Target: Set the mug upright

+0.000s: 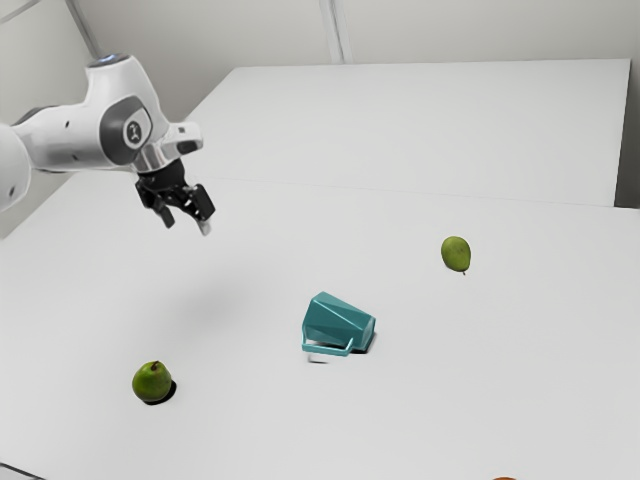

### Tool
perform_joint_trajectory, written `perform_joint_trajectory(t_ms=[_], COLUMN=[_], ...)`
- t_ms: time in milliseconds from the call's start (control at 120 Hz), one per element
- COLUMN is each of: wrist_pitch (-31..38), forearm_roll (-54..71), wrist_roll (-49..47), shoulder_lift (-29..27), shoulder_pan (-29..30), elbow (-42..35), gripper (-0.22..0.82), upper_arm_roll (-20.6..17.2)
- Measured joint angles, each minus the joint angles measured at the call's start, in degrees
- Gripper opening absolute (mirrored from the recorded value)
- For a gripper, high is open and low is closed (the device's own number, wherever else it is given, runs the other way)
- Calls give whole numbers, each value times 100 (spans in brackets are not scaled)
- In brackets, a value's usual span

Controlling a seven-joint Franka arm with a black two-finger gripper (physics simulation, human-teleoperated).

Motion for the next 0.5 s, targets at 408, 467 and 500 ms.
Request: perform_joint_trajectory(t_ms=[408,467,500], wrist_pitch=[308,231,188], forearm_roll=[-2065,-2511,-2725], wrist_roll=[335,502,597], shoulder_lift=[-644,-469,-380], shoulder_pan=[101,140,153], elbow=[-1350,-1360,-1353], gripper=[60,60,60], upper_arm_roll=[391,422,431])
